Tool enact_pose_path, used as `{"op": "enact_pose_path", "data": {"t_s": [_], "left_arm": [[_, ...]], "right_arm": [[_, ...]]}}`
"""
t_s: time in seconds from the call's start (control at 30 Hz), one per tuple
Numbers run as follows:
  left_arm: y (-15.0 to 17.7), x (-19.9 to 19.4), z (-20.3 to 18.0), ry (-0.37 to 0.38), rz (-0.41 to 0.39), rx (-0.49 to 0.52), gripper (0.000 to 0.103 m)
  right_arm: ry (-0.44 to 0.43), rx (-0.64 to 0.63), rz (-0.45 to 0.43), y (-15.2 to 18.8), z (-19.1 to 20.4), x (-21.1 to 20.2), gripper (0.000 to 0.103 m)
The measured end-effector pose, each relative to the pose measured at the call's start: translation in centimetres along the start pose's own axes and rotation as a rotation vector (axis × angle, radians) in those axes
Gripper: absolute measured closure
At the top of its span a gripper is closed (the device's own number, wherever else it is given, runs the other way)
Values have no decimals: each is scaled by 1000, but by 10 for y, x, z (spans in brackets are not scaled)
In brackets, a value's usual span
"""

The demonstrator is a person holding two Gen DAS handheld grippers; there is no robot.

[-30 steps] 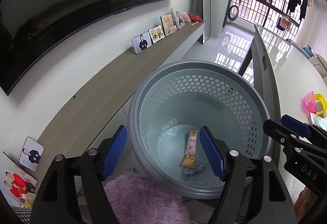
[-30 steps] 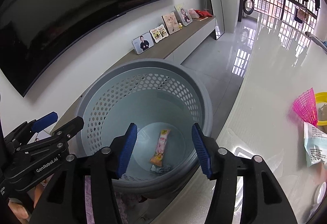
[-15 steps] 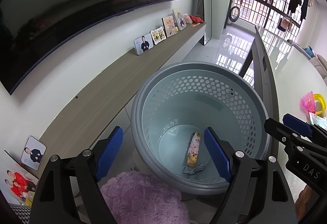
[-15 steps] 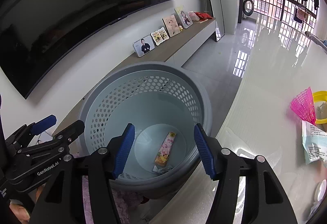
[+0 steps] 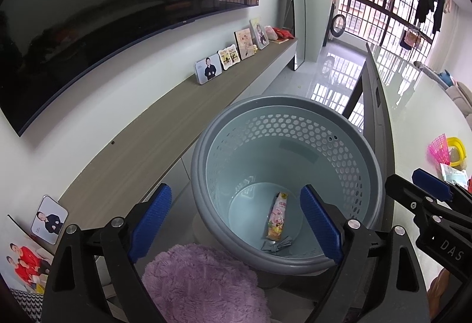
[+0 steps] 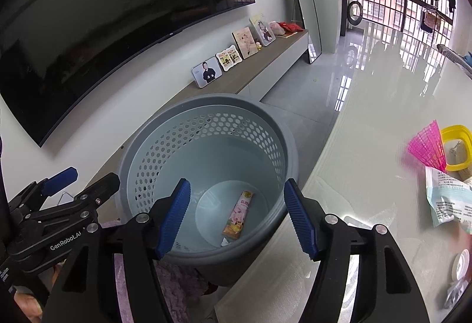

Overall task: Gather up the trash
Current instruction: 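Move both grippers back from the basket toward the trash on the table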

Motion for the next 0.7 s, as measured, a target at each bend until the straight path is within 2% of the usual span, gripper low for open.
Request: {"op": "enact_pose_path", "data": {"t_s": [0.17,0.43,0.7], "left_arm": [[-2,-3,-7,14,-12,10,12],[-3,-3,-28,44,-9,36,11],[-4,-8,-57,82,-15,73,10]], "right_arm": [[10,44,-20,1,-13,-11,39],[48,117,-32,8,-46,-25,34],[93,168,-54,20,-81,-47,34]]}}
Point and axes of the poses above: each gripper's, at about its wrist camera, not at the fingertips, and x roughly the way its jaws point, z to its left, y to its underside, the point moved 8 cm from there along x, roughly the way its jaws point, and after that the axes turned 14 degrees about x, right-handed, at the moved point
